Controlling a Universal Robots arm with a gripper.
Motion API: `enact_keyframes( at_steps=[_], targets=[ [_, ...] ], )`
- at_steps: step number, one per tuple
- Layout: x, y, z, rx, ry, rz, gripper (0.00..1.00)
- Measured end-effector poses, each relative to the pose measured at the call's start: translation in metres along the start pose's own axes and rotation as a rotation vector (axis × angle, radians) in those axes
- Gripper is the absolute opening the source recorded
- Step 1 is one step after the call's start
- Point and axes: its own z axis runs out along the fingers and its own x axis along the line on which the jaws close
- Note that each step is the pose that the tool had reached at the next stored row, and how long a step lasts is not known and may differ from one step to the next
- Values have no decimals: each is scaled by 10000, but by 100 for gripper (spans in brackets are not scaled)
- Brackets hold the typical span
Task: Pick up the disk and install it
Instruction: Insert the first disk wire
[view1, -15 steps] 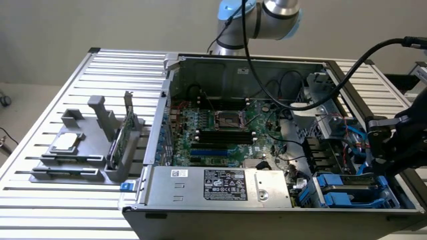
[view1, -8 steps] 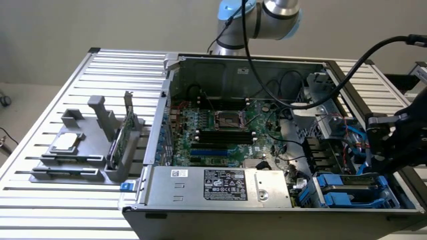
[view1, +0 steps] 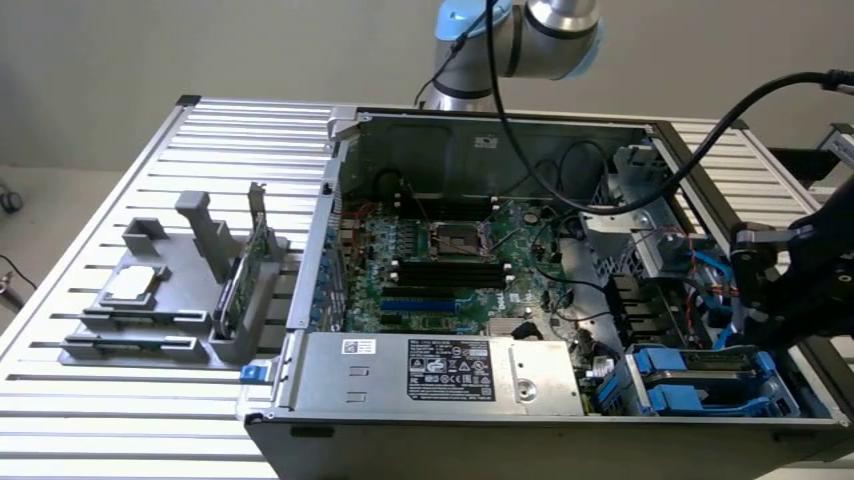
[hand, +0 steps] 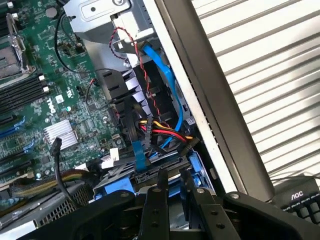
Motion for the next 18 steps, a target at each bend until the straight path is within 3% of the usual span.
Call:
enact_keyframes(
  at_steps=[18],
  targets=[
    [1,-5,41,64,-259,2365,25]
  ],
)
